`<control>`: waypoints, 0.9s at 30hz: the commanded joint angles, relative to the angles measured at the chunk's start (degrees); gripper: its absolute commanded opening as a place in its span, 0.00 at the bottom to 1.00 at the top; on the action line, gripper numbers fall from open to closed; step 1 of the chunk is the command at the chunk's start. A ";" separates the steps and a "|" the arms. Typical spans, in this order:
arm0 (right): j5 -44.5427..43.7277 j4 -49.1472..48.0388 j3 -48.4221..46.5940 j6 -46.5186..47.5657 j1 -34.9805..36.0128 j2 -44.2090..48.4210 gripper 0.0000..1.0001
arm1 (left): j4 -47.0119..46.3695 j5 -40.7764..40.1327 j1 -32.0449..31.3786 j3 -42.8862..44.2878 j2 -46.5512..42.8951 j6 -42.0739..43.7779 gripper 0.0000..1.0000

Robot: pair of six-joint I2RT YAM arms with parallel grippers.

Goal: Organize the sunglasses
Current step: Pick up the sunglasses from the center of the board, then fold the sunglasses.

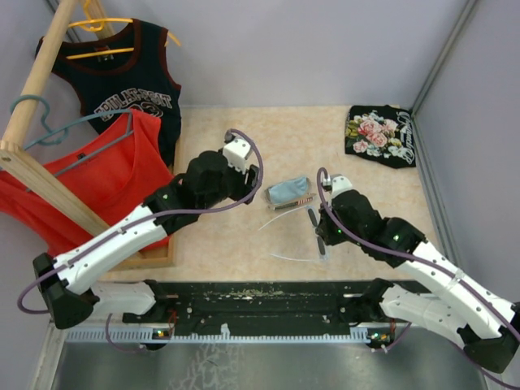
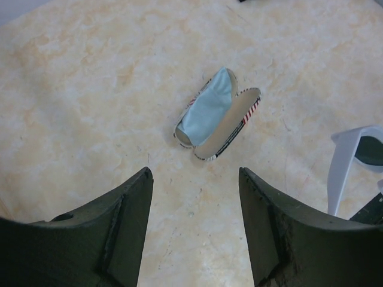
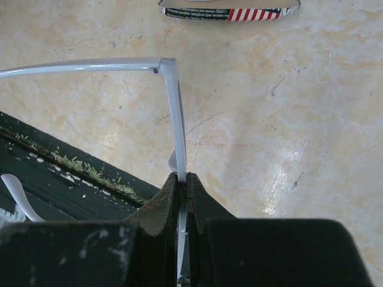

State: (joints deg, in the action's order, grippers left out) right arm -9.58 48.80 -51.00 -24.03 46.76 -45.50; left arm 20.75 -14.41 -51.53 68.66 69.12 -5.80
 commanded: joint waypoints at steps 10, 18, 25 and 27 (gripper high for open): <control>-0.62 -5.17 -1.17 1.78 0.35 1.91 0.00 | 4.21 10.67 0.37 2.29 6.90 -0.67 0.61; -2.80 -5.56 -2.73 2.55 0.35 -0.67 0.00 | 4.56 13.05 -0.50 2.81 9.29 0.95 0.59; -5.88 -7.66 -3.10 1.09 0.35 -0.30 0.00 | 4.63 12.80 -2.16 0.98 9.72 0.95 0.58; -6.62 -8.36 -3.18 0.71 0.32 -0.21 0.00 | 4.16 12.93 -2.91 0.37 9.86 0.50 0.58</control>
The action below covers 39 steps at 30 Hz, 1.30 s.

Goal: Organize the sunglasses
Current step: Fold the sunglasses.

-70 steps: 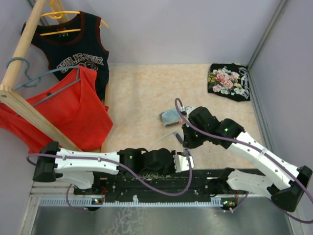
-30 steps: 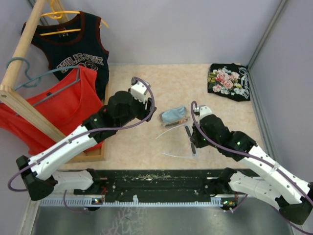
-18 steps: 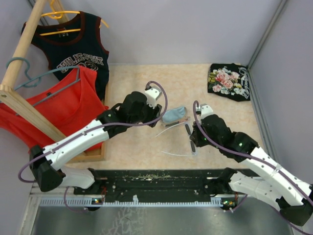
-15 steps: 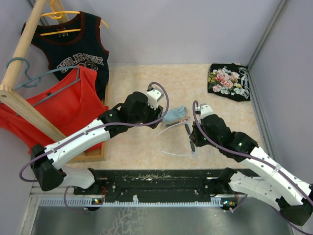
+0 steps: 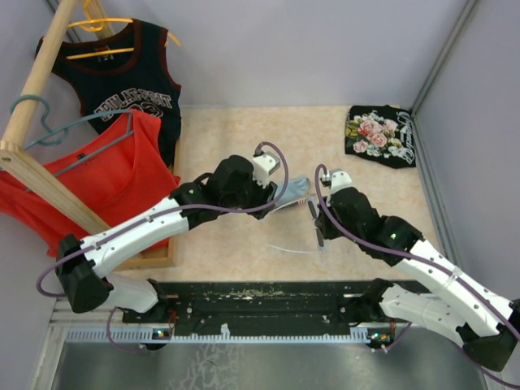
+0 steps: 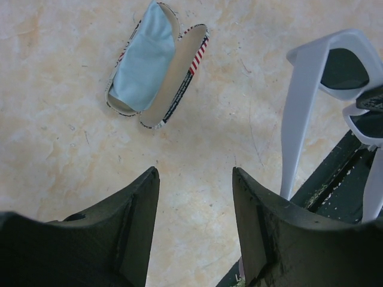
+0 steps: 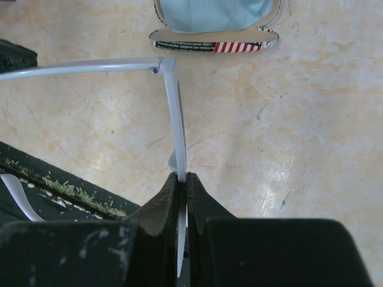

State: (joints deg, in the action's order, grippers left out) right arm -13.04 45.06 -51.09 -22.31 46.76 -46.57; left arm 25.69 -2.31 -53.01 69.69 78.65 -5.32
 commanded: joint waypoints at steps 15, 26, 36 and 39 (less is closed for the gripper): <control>-8.54 -7.36 -6.64 -2.31 -0.58 -1.31 0.00 | -2.71 -2.37 -9.08 -0.78 2.44 -2.13 0.57; -3.81 -12.70 -4.31 -5.07 -0.80 -0.56 0.00 | -4.77 -2.32 -9.73 0.30 3.22 -2.59 0.57; -3.61 -14.92 -3.28 -8.63 -0.80 -2.58 0.00 | -5.33 -6.22 -10.82 2.79 6.78 -3.37 0.57; -3.27 -15.47 -3.31 -9.65 -0.78 -3.19 0.00 | -5.82 -6.53 -11.19 3.07 7.26 -3.44 0.57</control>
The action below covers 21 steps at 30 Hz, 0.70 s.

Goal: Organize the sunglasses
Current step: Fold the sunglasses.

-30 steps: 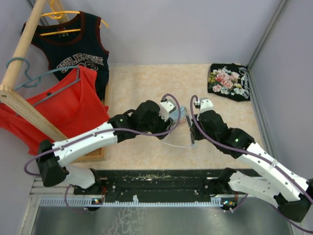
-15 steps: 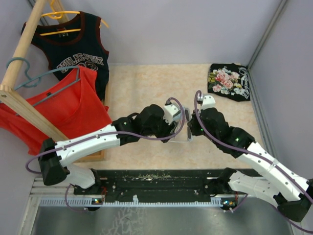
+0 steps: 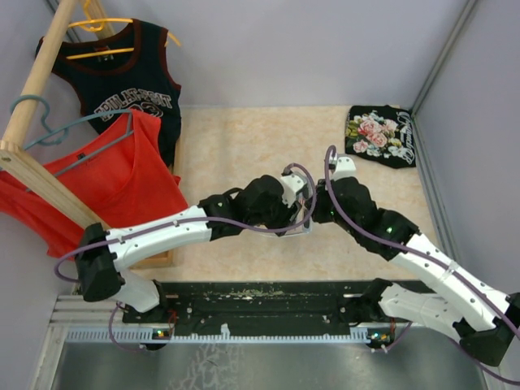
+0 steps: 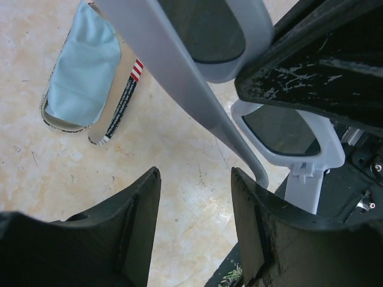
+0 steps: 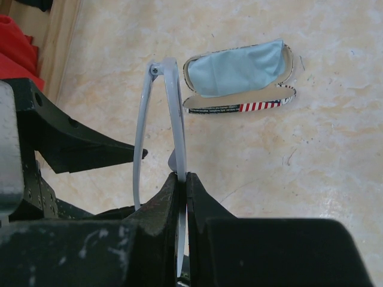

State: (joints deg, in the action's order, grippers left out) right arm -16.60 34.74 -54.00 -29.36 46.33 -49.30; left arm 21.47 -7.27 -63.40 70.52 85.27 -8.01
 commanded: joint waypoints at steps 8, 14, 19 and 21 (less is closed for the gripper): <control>0.38 -6.77 1.24 -6.18 -0.36 -0.84 0.00 | -2.34 -1.95 -1.46 2.73 1.31 -0.94 0.57; 1.05 -7.65 1.94 -7.26 -0.29 -0.52 0.00 | -2.31 -2.79 -1.53 3.06 1.13 -0.94 0.57; -4.57 -1.57 0.87 -3.96 -0.33 -0.32 0.00 | -0.05 -9.28 -1.45 3.46 -1.36 -0.21 0.58; -8.41 1.12 0.93 -3.40 -0.35 0.31 0.00 | 1.70 -13.41 -1.47 4.31 -3.56 -0.57 0.58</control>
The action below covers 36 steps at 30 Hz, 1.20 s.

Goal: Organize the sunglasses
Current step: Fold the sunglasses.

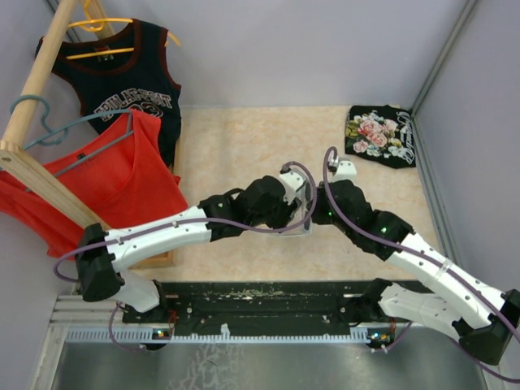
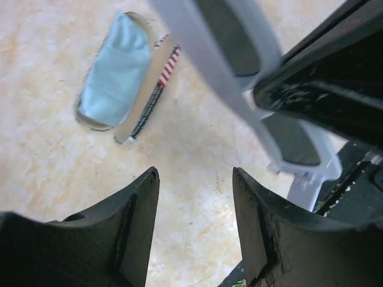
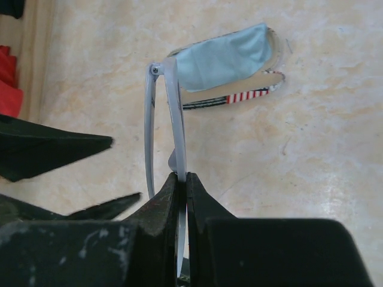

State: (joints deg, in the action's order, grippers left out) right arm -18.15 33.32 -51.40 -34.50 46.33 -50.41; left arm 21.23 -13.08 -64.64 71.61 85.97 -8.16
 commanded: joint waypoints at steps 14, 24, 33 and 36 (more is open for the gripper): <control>-9.45 -0.33 -8.09 8.15 -12.83 -3.61 0.00 | 5.14 -0.47 -0.22 -3.77 -20.73 -1.46 0.62; 0.74 -3.88 -16.44 8.76 -14.60 -10.29 0.00 | -0.01 8.69 -1.50 -8.61 -18.22 -0.06 0.63; 10.06 -0.75 -15.71 12.22 -14.60 -7.80 0.00 | 0.07 3.67 -1.79 -2.92 -9.93 2.65 0.63; 11.16 0.67 -15.26 13.02 -14.60 -6.30 0.00 | 1.50 0.04 -1.55 -1.09 -8.32 2.54 0.63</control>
State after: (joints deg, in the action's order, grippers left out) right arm -10.59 33.67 -65.08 -23.81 32.08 -60.10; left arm 22.59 -8.10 -66.28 66.46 76.53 -6.59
